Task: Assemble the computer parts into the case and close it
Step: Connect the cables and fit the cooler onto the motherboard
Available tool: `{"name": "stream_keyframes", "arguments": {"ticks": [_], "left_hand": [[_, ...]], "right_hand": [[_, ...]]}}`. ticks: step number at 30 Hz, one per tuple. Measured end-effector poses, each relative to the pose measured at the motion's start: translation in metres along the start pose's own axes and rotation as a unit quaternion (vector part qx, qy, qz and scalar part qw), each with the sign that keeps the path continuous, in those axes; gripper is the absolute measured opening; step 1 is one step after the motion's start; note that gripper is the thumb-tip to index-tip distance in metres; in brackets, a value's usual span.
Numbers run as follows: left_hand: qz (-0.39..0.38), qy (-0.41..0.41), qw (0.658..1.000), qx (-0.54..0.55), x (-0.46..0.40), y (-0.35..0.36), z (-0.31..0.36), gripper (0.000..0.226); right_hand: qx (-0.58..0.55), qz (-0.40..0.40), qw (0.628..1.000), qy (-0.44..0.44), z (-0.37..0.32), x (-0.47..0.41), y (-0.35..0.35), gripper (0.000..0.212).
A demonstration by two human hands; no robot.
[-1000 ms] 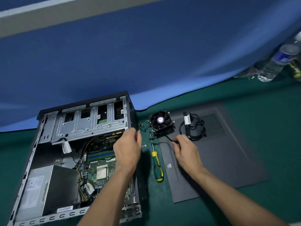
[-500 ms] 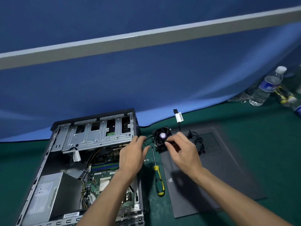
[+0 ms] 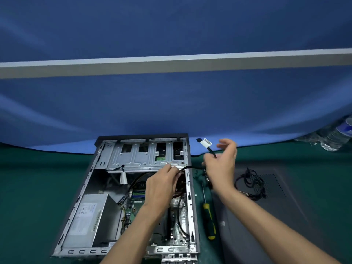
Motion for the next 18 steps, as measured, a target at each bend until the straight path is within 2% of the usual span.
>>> {"name": "stream_keyframes", "arguments": {"ticks": [2, 4, 6, 8, 13, 16, 18], "left_hand": [[-0.003, -0.010, 1.000, 0.017, 0.005, -0.004, -0.013, 0.011], [-0.018, -0.032, 0.999, 0.028, 0.011, -0.003, -0.031, 0.011], [-0.053, -0.069, 0.996, 0.028, 0.017, 0.004, -0.052, 0.015], [-0.092, -0.097, 0.991, 0.016, 0.023, 0.016, -0.071, 0.023], [-0.153, -0.110, 0.982, 0.007, 0.032, 0.042, -0.093, 0.022], [-0.178, -0.125, 0.976, 0.012, 0.035, 0.056, -0.100, 0.018], [-0.186, -0.145, 0.971, 0.027, 0.036, 0.063, -0.103, 0.015]], "right_hand": [[-0.050, 0.000, 0.995, 0.088, -0.001, -0.011, 0.014, 0.052], [-0.137, -0.056, 0.970, 0.193, 0.004, -0.018, 0.036, 0.052], [-0.183, -0.135, 0.937, 0.266, 0.005, -0.013, 0.059, 0.037], [-0.143, -0.191, 0.926, 0.294, 0.008, -0.003, 0.076, 0.012], [-0.079, -0.226, 0.929, 0.282, 0.023, 0.010, 0.098, 0.025], [0.056, -0.226, 0.954, 0.189, 0.024, 0.006, 0.101, 0.039], [0.149, -0.209, 0.960, 0.112, 0.023, 0.001, 0.100, 0.040]]}}
Point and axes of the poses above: each hand's wrist, its own x-axis away from the middle knuckle, its own y-axis out of the palm, z = x × y, the point moved 6 cm from there along -x, towards the middle knuckle, and after that the axes turned 9 degrees about x, right-handed, at the moved point
